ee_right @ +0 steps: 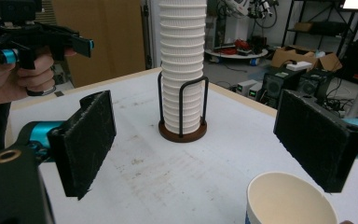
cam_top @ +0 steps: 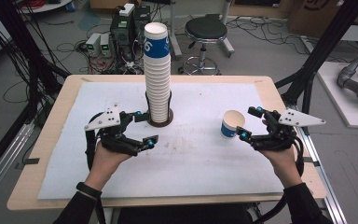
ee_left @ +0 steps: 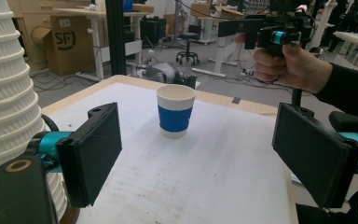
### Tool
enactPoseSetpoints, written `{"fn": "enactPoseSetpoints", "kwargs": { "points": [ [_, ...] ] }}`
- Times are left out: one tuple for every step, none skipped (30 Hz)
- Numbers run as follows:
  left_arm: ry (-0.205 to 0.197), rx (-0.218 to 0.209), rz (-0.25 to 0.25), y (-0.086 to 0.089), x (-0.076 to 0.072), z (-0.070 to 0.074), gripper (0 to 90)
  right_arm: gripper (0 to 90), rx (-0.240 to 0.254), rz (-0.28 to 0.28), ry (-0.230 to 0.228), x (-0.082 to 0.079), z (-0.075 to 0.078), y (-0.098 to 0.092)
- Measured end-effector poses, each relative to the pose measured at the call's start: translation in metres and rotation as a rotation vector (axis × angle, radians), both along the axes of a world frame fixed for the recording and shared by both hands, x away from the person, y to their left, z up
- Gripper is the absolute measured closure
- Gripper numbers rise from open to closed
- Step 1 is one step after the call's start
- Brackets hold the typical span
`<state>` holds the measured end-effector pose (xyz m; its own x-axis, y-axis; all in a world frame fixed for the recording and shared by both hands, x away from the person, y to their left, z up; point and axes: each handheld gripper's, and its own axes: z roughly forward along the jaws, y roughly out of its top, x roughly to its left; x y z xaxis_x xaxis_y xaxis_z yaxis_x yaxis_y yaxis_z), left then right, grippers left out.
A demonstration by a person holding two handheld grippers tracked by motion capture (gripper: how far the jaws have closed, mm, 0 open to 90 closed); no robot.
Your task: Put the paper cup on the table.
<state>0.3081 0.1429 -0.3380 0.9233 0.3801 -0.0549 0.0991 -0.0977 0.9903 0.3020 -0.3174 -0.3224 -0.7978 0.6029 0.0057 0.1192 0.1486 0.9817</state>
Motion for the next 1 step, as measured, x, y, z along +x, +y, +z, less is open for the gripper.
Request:
{"fn": "enactPoseSetpoints", "kwargs": {
  "points": [
    [-0.001, 0.0, -0.001, 0.0, 0.0003, -0.0003, 15.6, 12.8, -0.002, -0.002, -0.002, 0.0004, -0.0002, -0.0001]
  ]
}}
